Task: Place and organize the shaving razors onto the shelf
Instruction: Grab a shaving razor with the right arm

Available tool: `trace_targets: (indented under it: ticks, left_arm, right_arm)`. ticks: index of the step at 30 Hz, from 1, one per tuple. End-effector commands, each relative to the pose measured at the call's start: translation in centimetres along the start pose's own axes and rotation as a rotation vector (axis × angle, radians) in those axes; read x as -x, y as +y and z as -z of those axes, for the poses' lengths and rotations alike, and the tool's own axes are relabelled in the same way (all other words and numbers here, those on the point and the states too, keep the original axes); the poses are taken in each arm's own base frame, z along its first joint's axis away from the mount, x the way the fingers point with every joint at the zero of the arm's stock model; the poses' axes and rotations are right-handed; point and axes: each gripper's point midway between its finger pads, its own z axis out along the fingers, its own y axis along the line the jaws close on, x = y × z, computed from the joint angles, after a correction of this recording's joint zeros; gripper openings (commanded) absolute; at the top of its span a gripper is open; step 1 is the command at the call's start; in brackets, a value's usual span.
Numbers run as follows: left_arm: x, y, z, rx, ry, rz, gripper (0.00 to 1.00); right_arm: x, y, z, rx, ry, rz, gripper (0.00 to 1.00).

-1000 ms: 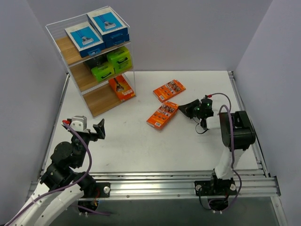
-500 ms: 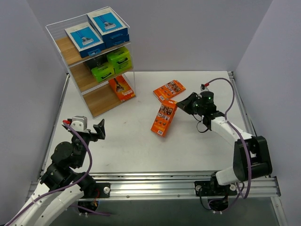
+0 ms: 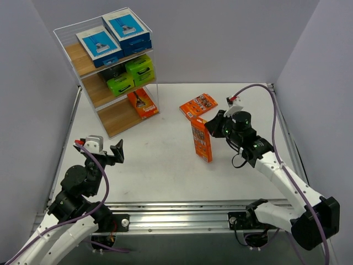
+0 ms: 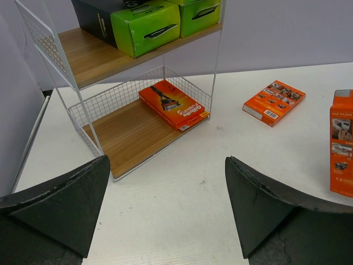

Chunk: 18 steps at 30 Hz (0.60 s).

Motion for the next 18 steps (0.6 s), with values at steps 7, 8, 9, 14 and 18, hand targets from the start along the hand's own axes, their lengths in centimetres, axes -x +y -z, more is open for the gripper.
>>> trace_targets:
  ticks: [7, 8, 9, 14, 18]
  left_arm:
    - [1.4, 0.4, 0.1, 0.013, -0.039, 0.017, 0.94]
    - [1.5, 0.3, 0.1, 0.01, -0.042, 0.019, 0.94]
    - [1.5, 0.4, 0.1, 0.011, -0.042, 0.019, 0.94]
    - [1.6, 0.5, 0.2, 0.016, -0.044, 0.02, 0.94]
    - [1.6, 0.5, 0.2, 0.018, -0.047, 0.022, 0.94]
  right_arm:
    - [-0.5, 6.3, 2.8, 0.065, -0.095, 0.299, 0.0]
    - [-1.1, 6.6, 2.9, 0.053, -0.094, 0.318, 0.0]
    - [-2.4, 7.9, 3.2, 0.072, -0.08, 0.345, 0.0]
    - [-6.1, 10.5, 4.6, 0.034, -0.112, 0.435, 0.0]
    - [-9.9, 13.5, 6.1, 0.051, -0.114, 0.541, 0.0]
